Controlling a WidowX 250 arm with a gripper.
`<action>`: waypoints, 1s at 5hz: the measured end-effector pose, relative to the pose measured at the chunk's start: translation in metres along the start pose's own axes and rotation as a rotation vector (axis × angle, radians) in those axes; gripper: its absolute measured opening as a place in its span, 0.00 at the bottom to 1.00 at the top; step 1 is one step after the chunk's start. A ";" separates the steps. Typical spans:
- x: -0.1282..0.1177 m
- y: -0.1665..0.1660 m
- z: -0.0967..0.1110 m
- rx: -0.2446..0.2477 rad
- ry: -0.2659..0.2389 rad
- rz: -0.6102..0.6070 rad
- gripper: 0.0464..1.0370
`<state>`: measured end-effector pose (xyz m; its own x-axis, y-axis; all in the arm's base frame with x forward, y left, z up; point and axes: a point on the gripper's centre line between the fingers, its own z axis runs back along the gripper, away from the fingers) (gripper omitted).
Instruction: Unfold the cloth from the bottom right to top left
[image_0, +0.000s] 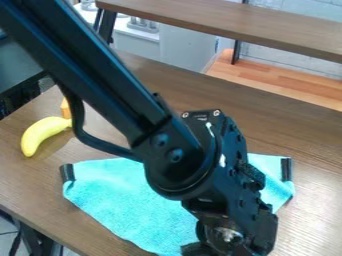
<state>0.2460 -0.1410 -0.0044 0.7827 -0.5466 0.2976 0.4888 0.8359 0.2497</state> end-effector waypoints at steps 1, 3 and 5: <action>-0.002 0.000 0.000 -0.015 0.014 -0.007 0.27; -0.007 0.007 0.008 -0.088 0.028 -0.008 0.01; 0.012 0.040 0.020 -0.166 0.038 0.094 0.00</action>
<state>0.2671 -0.1150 0.0271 0.8406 -0.4657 0.2766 0.4669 0.8819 0.0657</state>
